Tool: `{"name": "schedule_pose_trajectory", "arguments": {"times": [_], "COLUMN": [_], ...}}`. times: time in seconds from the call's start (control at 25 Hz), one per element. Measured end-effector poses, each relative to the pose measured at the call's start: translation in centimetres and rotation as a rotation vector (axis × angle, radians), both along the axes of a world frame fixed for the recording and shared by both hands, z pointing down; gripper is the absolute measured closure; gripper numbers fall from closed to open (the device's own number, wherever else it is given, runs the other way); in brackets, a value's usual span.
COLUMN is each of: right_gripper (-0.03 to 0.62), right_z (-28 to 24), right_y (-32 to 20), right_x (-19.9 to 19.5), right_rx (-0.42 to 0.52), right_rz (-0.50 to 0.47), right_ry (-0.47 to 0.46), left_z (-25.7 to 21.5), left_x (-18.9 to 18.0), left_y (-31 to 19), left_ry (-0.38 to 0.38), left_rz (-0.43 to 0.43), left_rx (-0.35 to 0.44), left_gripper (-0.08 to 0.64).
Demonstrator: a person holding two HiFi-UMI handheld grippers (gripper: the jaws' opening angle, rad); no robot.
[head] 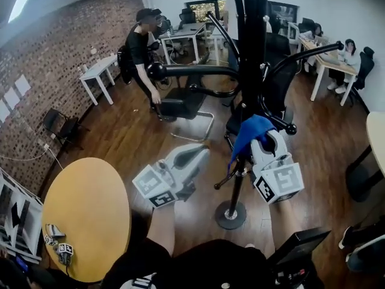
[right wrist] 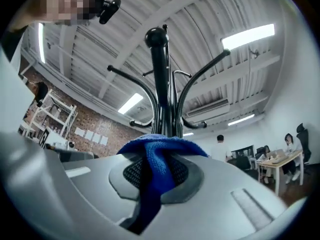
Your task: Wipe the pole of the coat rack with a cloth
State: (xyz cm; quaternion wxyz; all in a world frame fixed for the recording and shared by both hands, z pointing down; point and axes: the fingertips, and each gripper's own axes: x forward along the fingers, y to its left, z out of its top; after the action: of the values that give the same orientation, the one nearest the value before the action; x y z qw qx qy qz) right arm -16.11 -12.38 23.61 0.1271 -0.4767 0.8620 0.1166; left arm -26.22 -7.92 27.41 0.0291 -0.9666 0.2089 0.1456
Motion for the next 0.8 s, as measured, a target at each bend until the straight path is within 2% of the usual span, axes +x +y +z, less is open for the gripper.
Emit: {"name": "schedule_pose_trajectory", "arguments": {"times": [0.2, 0.32, 0.48, 0.64, 0.72, 0.8], "right_gripper": [0.569, 0.569, 0.569, 0.569, 0.569, 0.571], "right_z": [10.8, 18.7, 26.4, 29.6, 29.1, 26.9], "right_y": [-0.4, -0.6, -0.3, -0.3, -0.4, -0.3], "right_x": [0.4, 0.7, 0.7, -0.5, -0.6, 0.0], "right_rx": [-0.147, -0.292, -0.451, -0.547, -0.551, -0.517], "right_rz": [0.071, 0.048, -0.003, -0.047, -0.048, -0.030], "right_ry": [0.007, 0.005, 0.002, 0.026, 0.013, -0.041], "left_z": [1.1, 1.2, 1.6, 1.6, 1.6, 1.5], "left_x": [0.5, 1.0, 1.4, 1.5, 1.3, 1.0], "left_y": [0.0, 0.4, 1.0, 1.1, 1.1, 1.2], "left_ry": [-0.010, 0.003, 0.008, 0.001, -0.001, -0.001], "left_rz": [0.044, 0.045, 0.035, 0.018, 0.014, 0.009], "left_rx": [-0.022, -0.035, -0.045, -0.050, -0.051, -0.051], "left_gripper": [0.560, 0.560, 0.560, 0.560, 0.560, 0.560]}}
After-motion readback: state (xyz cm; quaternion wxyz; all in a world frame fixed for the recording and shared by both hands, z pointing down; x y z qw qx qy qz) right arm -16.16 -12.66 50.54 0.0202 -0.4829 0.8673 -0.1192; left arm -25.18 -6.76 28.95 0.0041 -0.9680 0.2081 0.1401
